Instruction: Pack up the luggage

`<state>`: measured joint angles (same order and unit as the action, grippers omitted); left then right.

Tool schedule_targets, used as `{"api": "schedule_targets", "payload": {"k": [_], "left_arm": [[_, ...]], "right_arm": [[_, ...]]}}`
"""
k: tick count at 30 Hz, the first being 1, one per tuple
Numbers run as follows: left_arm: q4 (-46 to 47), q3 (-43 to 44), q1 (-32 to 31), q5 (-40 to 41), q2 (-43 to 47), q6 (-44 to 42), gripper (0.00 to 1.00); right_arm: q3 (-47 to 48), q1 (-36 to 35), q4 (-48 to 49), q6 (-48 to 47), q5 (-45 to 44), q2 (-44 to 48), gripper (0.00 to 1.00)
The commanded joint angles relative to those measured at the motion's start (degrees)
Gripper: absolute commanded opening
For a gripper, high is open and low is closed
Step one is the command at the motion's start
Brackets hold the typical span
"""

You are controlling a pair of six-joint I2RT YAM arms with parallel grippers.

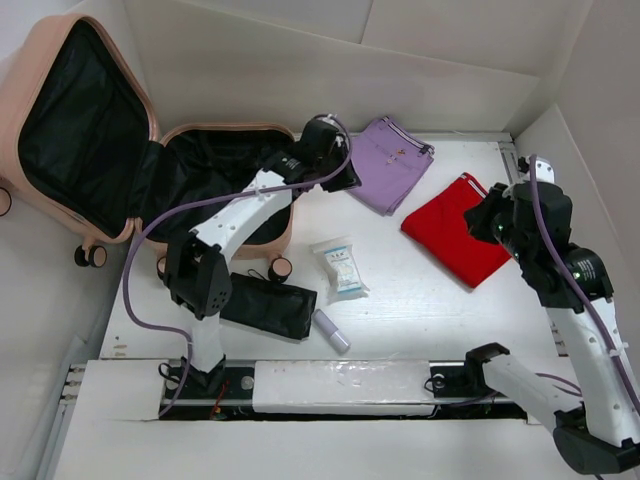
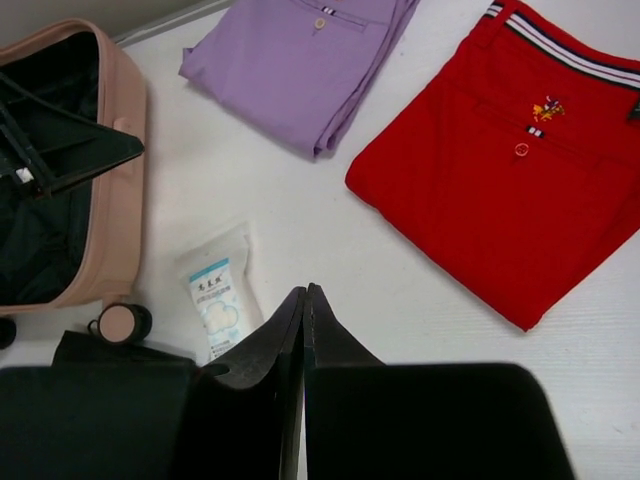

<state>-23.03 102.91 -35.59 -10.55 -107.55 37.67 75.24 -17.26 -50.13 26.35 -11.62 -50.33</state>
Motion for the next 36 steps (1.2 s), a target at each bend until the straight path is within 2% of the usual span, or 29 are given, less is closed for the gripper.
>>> {"api": "schedule_targets", "payload": {"k": [1, 2, 4, 5, 6, 8, 9, 10, 13, 16, 20, 27, 29, 31, 34, 36], "left_arm": [[0.6, -2.9, 0.3, 5.4, 7.7, 1.0, 0.18], [0.6, -7.4, 0.3, 6.5, 9.5, 1.0, 0.21], [-0.8, -11.2, 0.3, 7.2, 14.2, -1.5, 0.31], [-2.8, -15.1, 0.3, 7.9, 15.4, -2.4, 0.41], [-3.9, -17.1, -0.3, 8.9, 16.6, -3.6, 0.45], [-8.8, -21.9, -4.3, 14.5, 19.1, -5.2, 0.53], [-10.5, -23.5, -6.0, 16.4, 19.7, -5.8, 0.55], [-11.9, -25.0, -9.3, 17.7, 20.4, -5.2, 0.56], [-11.0, -32.3, -12.4, 17.1, 21.3, -0.4, 0.59], [-4.8, -37.9, -12.9, 14.2, 22.0, 2.8, 0.6], [-0.8, -35.9, -12.9, 13.7, 16.9, 2.9, 0.6], [3.9, -33.0, -12.9, 11.9, 9.8, 1.5, 0.5], [4.4, -33.0, -12.9, 11.9, 8.1, 1.5, 0.42], [4.9, -33.6, -12.9, 11.9, 5.9, 1.5, 0.3], [1.2, -31.6, -12.9, 15.4, 3.9, 2.1, 0.0], [1.2, -30.9, -12.9, 15.4, 3.9, 2.1, 0.0]], "right_arm": [[-1.0, 0.3, 0.1, 0.0, 3.2, 1.2, 0.06], [-2.1, 0.3, 0.1, 0.0, 6.8, 1.2, 0.08], [-3.9, 0.3, 1.7, 0.0, 11.9, 1.2, 0.14], [-5.0, 0.3, 2.6, 0.0, 14.4, 1.2, 0.16], [-7.5, 0.3, 3.4, 0.7, 17.3, 1.2, 0.2], [-9.3, -0.5, 5.3, 1.5, 17.3, 0.7, 0.31], [-9.9, -0.5, 6.0, 1.5, 17.3, 0.7, 0.36], [-9.9, -0.5, 6.5, 1.5, 17.3, -0.1, 0.45], [-9.2, -1.0, 6.5, 0.8, 17.3, -1.7, 0.54], [-9.2, -1.0, 6.5, 0.0, 17.9, -2.3, 0.56], [-11.1, -1.0, 7.6, 0.0, 20.7, -1.8, 0.56], [-12.1, -1.0, 7.0, 0.5, 21.9, -0.4, 0.56], [-12.1, -1.0, 7.0, 0.5, 21.9, 0.1, 0.56], [-12.1, -1.0, 6.4, 0.5, 21.4, 0.7, 0.56], [-11.6, -1.6, 6.4, 0.5, 20.8, 1.4, 0.56], [-11.6, -1.6, 6.4, 0.5, 20.8, 1.4, 0.56]]}}
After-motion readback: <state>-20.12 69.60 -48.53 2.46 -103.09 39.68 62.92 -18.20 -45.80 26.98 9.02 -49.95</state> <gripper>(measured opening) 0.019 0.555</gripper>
